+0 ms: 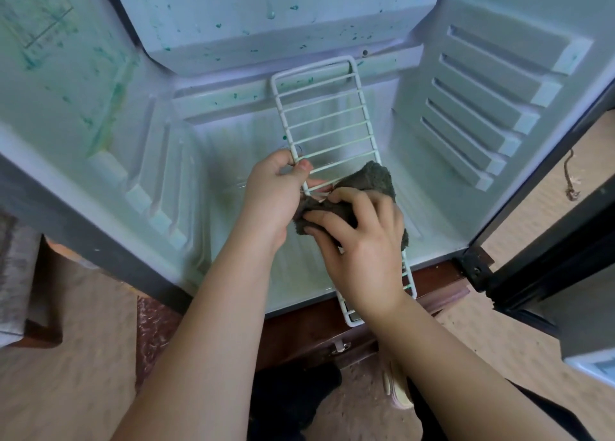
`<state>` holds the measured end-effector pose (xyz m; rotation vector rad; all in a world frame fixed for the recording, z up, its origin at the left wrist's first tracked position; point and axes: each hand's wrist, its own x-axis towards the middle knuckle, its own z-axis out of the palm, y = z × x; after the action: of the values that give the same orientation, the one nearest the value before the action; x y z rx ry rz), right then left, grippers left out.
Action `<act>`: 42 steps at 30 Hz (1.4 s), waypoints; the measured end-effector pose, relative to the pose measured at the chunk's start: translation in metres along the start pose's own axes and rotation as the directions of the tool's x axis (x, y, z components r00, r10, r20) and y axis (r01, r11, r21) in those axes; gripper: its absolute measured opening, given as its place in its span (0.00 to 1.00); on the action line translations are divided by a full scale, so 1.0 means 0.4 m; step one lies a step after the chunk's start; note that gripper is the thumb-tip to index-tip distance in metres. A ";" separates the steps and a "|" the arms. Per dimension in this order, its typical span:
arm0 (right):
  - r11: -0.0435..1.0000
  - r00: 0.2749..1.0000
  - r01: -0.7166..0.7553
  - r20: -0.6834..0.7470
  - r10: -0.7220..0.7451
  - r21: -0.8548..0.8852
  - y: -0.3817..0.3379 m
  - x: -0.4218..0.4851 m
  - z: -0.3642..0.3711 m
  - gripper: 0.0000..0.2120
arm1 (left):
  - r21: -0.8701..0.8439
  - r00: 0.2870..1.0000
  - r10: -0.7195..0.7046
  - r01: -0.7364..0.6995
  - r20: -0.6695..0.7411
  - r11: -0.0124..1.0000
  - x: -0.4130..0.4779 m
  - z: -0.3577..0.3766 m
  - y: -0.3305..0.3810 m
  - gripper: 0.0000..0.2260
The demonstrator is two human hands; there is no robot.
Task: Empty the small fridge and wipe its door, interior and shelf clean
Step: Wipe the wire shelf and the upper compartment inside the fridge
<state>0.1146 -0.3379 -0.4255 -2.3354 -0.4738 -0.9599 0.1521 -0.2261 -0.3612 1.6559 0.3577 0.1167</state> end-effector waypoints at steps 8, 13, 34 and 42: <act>0.996 0.999 -0.035 -0.004 0.036 0.078 0.040 0.011 -0.011 0.06 | -0.038 0.997 -0.026 0.029 0.075 0.999 -0.007 -0.025 0.010 0.06; 0.990 0.992 -0.123 -0.001 0.123 0.072 0.089 0.029 -0.030 0.04 | -0.103 0.993 -0.041 0.052 0.109 0.993 -0.012 -0.034 0.015 0.04; 0.996 0.997 0.001 0.080 -0.009 0.090 -0.010 0.011 -0.023 0.12 | -0.025 0.987 0.154 -0.152 0.055 0.988 0.004 -0.017 0.017 0.08; 0.991 0.999 0.030 -0.013 -0.029 0.129 -0.010 0.095 -0.034 0.12 | -0.104 0.957 0.288 -0.284 0.032 0.953 0.020 -0.022 0.094 0.06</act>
<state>0.1313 -0.3392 -0.3887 -2.2115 -0.5506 -0.9278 0.1633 -0.2183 -0.3242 1.6012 0.0723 0.3073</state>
